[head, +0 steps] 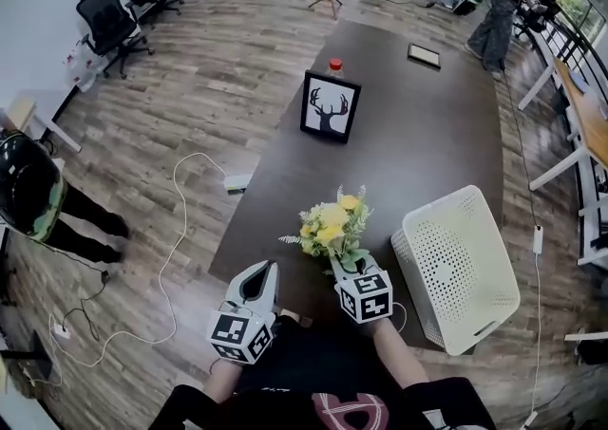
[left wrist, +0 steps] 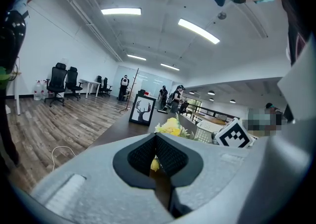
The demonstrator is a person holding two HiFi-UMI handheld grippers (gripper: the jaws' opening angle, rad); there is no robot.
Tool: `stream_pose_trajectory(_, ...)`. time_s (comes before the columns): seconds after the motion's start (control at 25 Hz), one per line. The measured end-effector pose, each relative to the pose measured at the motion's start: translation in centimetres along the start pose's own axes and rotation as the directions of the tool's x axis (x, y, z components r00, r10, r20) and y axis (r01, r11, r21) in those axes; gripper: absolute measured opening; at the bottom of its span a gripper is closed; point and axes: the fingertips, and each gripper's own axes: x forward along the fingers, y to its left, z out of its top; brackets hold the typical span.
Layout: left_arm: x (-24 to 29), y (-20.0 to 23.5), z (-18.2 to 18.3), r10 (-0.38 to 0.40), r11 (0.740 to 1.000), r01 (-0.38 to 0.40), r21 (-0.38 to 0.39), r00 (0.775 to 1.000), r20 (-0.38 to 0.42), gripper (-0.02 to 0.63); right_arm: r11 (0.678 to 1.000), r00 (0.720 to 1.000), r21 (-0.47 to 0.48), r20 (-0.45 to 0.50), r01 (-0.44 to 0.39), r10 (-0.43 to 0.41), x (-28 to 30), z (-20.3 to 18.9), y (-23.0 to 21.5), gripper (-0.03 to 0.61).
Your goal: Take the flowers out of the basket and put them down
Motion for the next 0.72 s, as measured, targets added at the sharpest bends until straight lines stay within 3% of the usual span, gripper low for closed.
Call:
stream_pose_trajectory(0.52,0.0,-0.1,-0.6,0.024,1.0,-0.024,-0.001,0.999,-0.024,0.006,0.999,0.993,0.024,-0.113,-0.036,0.039,2.1,-2.3,-1.4,0.074)
stream_pose_trajectory(0.72,0.3,-0.6,-0.7,0.007,1.0,-0.006,0.017,1.0,-0.028,0.006,0.994,0.984,0.104,-0.175,-0.022,0.04,2.3,-3.5,-2.1,0.11)
